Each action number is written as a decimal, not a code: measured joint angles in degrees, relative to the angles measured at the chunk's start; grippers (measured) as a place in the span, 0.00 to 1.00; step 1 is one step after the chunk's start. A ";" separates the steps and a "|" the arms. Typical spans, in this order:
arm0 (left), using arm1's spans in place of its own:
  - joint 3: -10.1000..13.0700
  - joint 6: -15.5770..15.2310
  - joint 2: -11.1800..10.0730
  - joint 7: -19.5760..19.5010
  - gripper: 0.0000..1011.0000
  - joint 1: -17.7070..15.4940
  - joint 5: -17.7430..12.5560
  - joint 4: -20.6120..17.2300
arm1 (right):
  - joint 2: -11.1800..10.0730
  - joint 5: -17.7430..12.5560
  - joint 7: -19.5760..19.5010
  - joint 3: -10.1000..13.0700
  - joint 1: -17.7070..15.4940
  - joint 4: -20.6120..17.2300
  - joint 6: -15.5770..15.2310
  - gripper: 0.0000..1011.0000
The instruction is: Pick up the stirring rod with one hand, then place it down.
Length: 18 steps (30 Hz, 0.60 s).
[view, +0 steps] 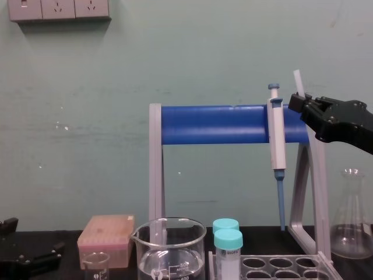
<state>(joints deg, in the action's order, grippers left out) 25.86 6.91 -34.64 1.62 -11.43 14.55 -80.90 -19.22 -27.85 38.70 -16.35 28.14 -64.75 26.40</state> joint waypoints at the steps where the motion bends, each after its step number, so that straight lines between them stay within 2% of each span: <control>1: 0.00 0.00 0.00 0.00 0.99 0.00 0.00 0.00 | 0.00 0.00 0.00 0.00 0.00 0.00 0.00 0.07; 18: 0.00 0.00 0.00 0.00 0.99 0.00 0.00 0.00 | 0.00 0.00 0.00 0.00 0.00 0.00 0.00 0.07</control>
<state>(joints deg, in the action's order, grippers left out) 25.86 6.91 -34.65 1.62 -11.43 14.55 -80.90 -19.22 -27.85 38.70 -16.35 28.13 -64.74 26.40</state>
